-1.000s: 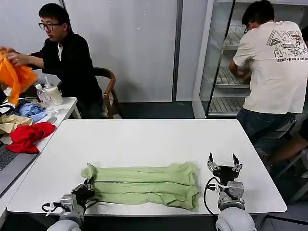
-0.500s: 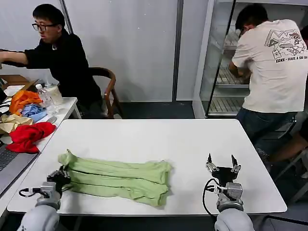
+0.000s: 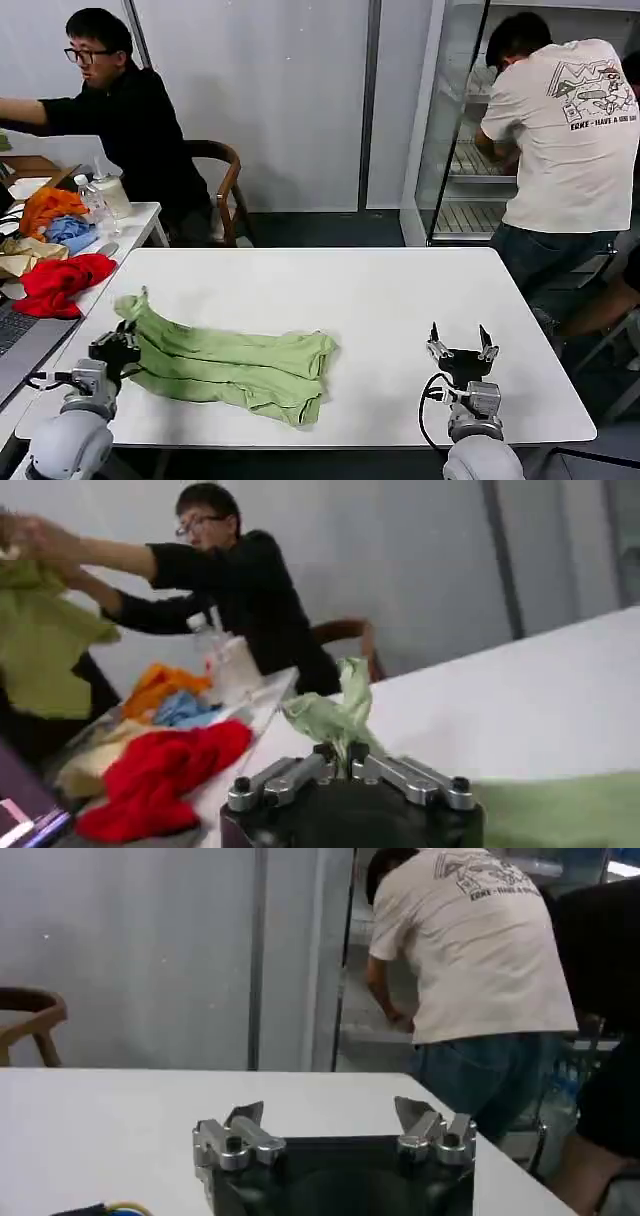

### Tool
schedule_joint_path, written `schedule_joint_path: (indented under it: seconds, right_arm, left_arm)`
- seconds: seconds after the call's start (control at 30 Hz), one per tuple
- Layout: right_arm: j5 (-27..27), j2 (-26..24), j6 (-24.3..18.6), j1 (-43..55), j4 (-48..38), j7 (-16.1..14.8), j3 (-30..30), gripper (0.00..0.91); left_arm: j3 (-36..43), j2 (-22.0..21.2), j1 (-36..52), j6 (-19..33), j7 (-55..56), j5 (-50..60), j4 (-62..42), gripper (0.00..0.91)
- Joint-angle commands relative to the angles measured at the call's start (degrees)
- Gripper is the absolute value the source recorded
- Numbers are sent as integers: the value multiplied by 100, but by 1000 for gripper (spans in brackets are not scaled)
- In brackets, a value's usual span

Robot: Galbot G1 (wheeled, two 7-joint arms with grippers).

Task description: Fold and organize the clothes.

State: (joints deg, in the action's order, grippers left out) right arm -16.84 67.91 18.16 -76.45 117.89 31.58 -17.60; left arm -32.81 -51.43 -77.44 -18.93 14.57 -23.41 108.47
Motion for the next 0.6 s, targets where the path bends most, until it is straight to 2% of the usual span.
schedule_joint_path:
  seconds: [0.03, 0.3, 0.6]
  right_arm:
    - [17, -4, 7, -6, 15, 4, -18, 907]
    - [58, 55, 4, -8, -39, 14, -6, 907]
    - [92, 83, -7, -28, -86, 20, -8, 907]
  left_arm:
    - [718, -621, -162, -364, 207, -781, 1578, 20]
    - [1430, -1314, -129, -401, 257, -992, 1785, 20]
    - [1888, -1722, -4, -397, 238, -924, 1727, 20]
